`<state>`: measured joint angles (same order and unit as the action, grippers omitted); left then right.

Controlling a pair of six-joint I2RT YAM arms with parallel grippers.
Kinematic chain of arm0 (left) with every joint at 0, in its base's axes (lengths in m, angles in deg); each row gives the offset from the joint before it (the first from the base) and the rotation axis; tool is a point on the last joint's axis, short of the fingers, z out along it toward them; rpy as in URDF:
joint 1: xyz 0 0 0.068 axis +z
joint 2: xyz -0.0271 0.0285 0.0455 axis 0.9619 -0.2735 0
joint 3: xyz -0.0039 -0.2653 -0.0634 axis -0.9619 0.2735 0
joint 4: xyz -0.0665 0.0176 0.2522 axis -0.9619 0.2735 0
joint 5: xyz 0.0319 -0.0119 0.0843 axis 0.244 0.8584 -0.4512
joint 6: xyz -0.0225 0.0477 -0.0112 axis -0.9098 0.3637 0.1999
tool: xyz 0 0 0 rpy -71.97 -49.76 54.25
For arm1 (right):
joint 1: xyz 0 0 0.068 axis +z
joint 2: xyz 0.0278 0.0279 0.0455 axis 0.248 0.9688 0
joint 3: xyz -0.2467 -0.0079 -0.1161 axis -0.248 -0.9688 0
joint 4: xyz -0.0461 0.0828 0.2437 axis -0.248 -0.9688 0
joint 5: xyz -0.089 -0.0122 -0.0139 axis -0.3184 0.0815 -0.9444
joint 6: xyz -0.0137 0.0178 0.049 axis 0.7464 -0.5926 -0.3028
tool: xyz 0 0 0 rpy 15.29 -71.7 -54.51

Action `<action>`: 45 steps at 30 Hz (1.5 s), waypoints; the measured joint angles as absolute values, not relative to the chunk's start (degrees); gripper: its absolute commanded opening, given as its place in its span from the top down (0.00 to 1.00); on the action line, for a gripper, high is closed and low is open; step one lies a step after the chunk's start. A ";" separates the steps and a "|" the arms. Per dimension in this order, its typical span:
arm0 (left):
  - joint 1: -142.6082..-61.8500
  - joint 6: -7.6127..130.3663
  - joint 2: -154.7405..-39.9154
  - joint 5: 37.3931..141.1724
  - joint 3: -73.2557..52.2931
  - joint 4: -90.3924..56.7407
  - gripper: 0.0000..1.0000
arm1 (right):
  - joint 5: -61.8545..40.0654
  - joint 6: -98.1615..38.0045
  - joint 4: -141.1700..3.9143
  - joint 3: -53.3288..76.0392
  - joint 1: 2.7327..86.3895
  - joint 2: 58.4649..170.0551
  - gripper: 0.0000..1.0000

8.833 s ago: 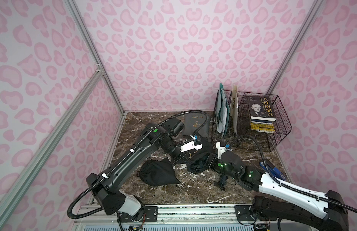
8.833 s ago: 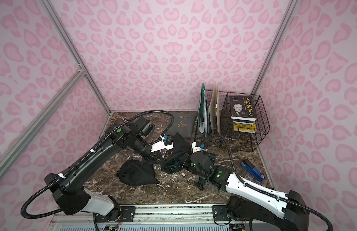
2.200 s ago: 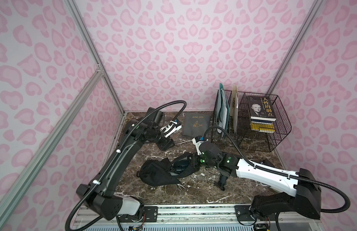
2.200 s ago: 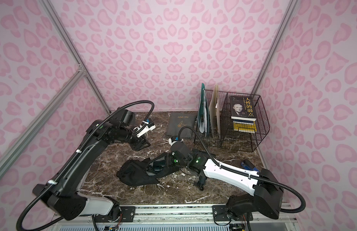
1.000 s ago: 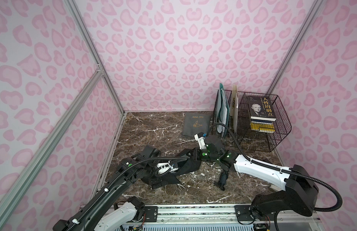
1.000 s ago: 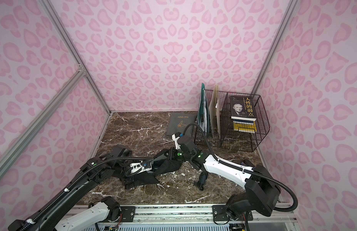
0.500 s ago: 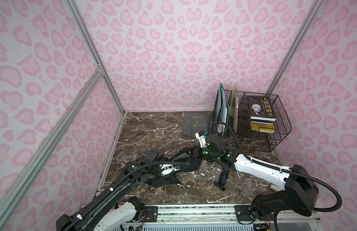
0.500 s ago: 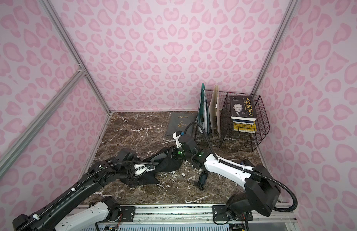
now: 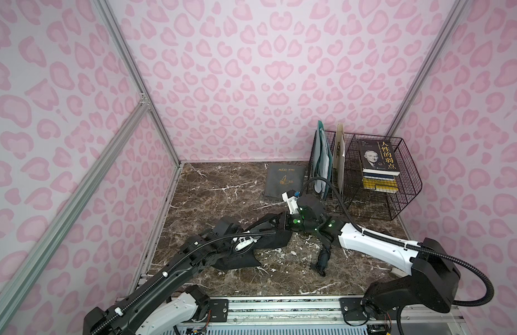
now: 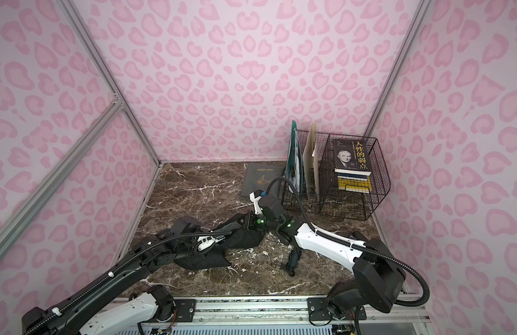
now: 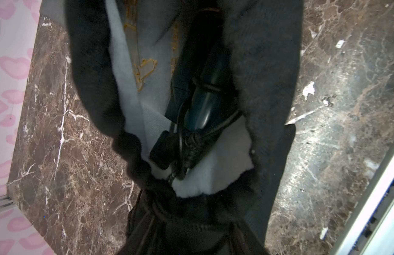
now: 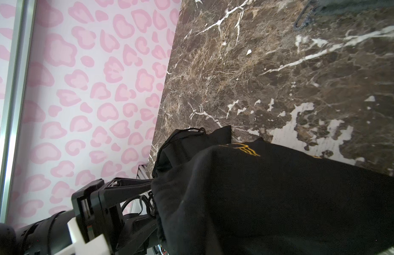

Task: Pack away hair dryers
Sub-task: Pull the drawstrings on both sides of the drawstring bag.

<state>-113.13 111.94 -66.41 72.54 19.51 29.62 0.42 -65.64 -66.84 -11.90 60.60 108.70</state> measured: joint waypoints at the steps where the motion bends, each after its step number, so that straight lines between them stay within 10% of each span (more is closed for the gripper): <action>1: -113.13 111.63 -66.41 72.26 19.51 29.46 0.62 | 0.53 -65.64 -66.84 -11.90 60.60 108.70 1.00; 15: -113.13 111.28 -66.61 68.65 15.73 30.75 0.98 | 0.96 -65.58 -66.88 -11.92 60.60 108.40 1.00; 24: -113.11 113.84 -67.46 66.73 9.15 34.53 0.98 | 2.34 -64.53 -67.12 -12.01 60.79 108.05 1.00; 45: -112.33 118.30 -74.69 67.49 -0.45 40.09 0.99 | 3.67 -58.54 -73.44 -11.99 64.31 104.22 0.58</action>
<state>-112.33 118.30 -74.69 67.49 -0.45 40.09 3.67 -58.54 -73.44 -11.99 64.31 104.22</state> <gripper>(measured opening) 0.064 0.417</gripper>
